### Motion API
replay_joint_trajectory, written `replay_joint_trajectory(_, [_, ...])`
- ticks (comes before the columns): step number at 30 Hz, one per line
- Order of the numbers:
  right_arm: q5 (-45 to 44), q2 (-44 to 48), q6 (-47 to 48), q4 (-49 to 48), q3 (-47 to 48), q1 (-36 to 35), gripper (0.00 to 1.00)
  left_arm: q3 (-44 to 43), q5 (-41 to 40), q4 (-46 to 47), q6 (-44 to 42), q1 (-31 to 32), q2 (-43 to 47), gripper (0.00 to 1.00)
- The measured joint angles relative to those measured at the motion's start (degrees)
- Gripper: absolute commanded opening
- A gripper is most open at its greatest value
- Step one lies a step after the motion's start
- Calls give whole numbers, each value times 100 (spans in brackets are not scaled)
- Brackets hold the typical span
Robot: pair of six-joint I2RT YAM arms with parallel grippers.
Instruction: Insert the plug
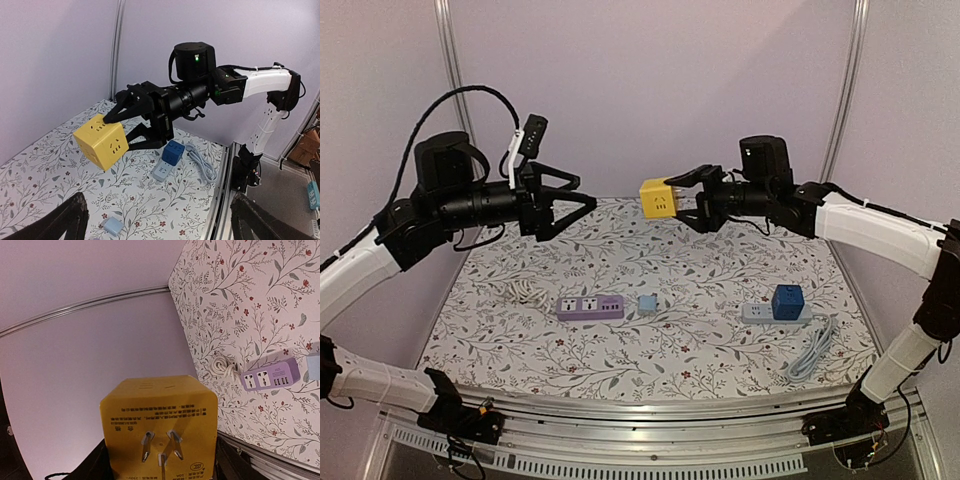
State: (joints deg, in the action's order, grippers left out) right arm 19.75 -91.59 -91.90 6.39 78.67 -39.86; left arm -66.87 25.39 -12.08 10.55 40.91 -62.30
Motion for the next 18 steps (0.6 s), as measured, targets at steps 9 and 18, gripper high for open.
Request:
replay_joint_trajectory(9, [358,2,-345,-1248,-243,-11,25,-199,564,328,-168,-310,-597,100])
replay_joint_trajectory(18, [538,118,-428,-1620,-527,-57,24,31,1491,2035,232,-876,-837,100])
